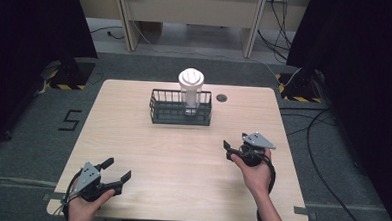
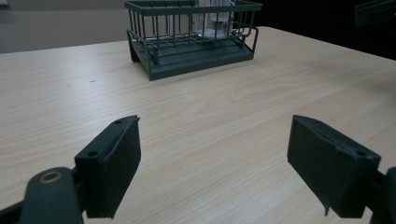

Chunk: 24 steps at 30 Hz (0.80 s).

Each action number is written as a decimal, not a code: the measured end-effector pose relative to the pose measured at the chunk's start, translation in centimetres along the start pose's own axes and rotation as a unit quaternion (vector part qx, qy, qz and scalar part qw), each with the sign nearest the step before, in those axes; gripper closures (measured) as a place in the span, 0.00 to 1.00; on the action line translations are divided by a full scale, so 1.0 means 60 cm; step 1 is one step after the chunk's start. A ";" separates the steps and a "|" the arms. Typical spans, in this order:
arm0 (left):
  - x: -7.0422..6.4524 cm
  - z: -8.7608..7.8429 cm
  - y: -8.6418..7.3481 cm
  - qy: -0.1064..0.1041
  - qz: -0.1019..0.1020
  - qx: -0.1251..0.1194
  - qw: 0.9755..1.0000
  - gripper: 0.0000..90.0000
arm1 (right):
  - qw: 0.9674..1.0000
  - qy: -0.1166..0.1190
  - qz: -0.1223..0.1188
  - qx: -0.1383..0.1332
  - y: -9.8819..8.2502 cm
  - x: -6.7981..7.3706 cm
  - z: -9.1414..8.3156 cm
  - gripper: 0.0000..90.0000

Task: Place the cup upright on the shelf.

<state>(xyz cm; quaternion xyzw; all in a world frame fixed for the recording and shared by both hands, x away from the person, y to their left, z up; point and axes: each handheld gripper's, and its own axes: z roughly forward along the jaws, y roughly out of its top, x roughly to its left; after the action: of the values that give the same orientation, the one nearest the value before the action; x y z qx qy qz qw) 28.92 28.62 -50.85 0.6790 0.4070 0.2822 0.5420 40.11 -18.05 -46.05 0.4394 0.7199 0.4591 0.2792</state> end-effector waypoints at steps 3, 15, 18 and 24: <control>0.000 0.000 0.000 0.000 0.000 0.000 1.000 0.19 | 1.000 -0.003 0.003 0.000 -0.008 -0.005 -0.006 0.26; 0.000 -0.001 0.000 0.003 0.001 0.002 1.000 0.19 | 1.000 -0.013 0.011 0.000 -0.034 -0.016 -0.033 0.26; 0.000 -0.001 0.000 0.003 0.000 0.001 1.000 0.19 | 1.000 -0.016 0.011 0.000 -0.041 -0.019 -0.039 0.26; 0.000 0.000 -0.001 0.004 -0.001 0.001 1.000 0.19 | 1.000 -0.022 0.018 0.003 -0.056 -0.025 -0.049 0.26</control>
<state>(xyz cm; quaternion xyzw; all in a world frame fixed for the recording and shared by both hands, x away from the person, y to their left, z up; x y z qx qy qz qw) 28.89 28.63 -50.88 0.6782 0.4102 0.2836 0.5397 37.18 -21.23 -47.87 0.4633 0.7070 0.4522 0.2847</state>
